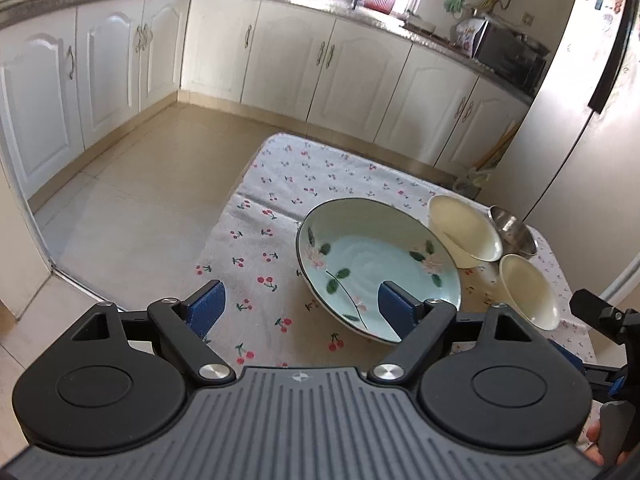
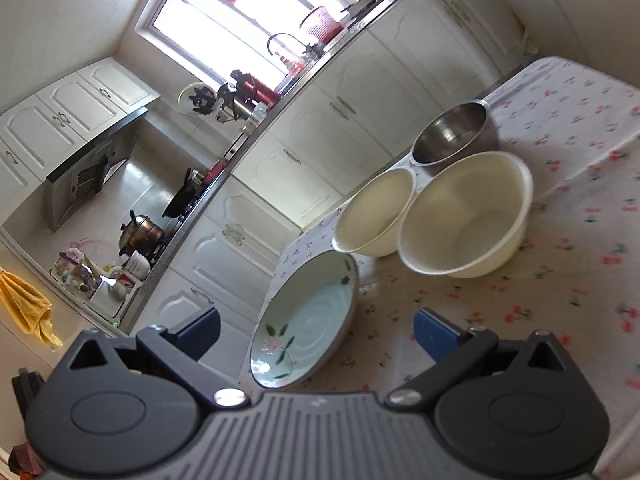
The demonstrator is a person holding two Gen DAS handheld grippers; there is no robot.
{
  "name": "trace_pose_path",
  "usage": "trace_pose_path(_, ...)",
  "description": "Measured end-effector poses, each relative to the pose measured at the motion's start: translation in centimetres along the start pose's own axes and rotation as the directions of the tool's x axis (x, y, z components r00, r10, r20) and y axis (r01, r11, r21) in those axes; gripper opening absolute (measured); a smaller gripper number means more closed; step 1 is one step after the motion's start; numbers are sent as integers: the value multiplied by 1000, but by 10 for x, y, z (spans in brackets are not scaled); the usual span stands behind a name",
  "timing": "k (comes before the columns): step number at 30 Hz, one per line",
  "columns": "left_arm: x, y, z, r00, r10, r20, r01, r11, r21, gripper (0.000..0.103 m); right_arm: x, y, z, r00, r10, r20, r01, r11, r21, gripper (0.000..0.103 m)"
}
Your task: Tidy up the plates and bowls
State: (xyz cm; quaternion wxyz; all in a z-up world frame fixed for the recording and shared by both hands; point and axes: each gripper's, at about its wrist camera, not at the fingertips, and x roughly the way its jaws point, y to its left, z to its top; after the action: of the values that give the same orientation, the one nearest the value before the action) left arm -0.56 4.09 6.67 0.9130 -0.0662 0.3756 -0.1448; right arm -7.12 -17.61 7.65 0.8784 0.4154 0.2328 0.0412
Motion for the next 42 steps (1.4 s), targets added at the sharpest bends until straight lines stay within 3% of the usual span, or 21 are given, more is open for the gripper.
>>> trace_pose_path(5, 28, 7, 10, 999, -7, -47, 5, 999, -45, 102, 28, 3, 5, 999, 26, -19, -26, 1000, -12, 102)
trace_pose_path(8, 43, 9, 15, 998, -16, -67, 11, 997, -77, 96, 45, 2, 9, 999, 30, -26, -31, 999, -20, 102)
trace_pose_path(18, 83, 20, 21, 989, -46, -137, 26, 989, -144, 64, 83, -4, 10, 997, 45, -65, -45, 999, -6, 102)
trace_pose_path(24, 90, 15, 25, 987, -87, -136, 69, 989, -133, 42, 91, -8, 9, 995, 63, -80, -62, 998, 12, 102)
trace_pose_path(28, 95, 10, 27, 986, -108, -128, 92, 988, -124, 33, 95, -11, 9, 993, 74, -87, -73, 997, 14, 102)
trace_pose_path(31, 94, 9, 25, 986, -113, -123, 97, 987, -126, 32, 97, -9, 9, 993, 75, -90, -77, 997, -18, 98)
trace_pose_path(33, 95, 9, 25, 987, -111, -119, 96, 988, -124, 32, 99, -10, 9, 993, 72, -97, -74, 997, -18, 89)
trace_pose_path(42, 92, 7, 23, 985, -116, -128, 99, 986, -132, 30, 92, 0, 4, 995, 29, -92, -36, 996, -80, 87)
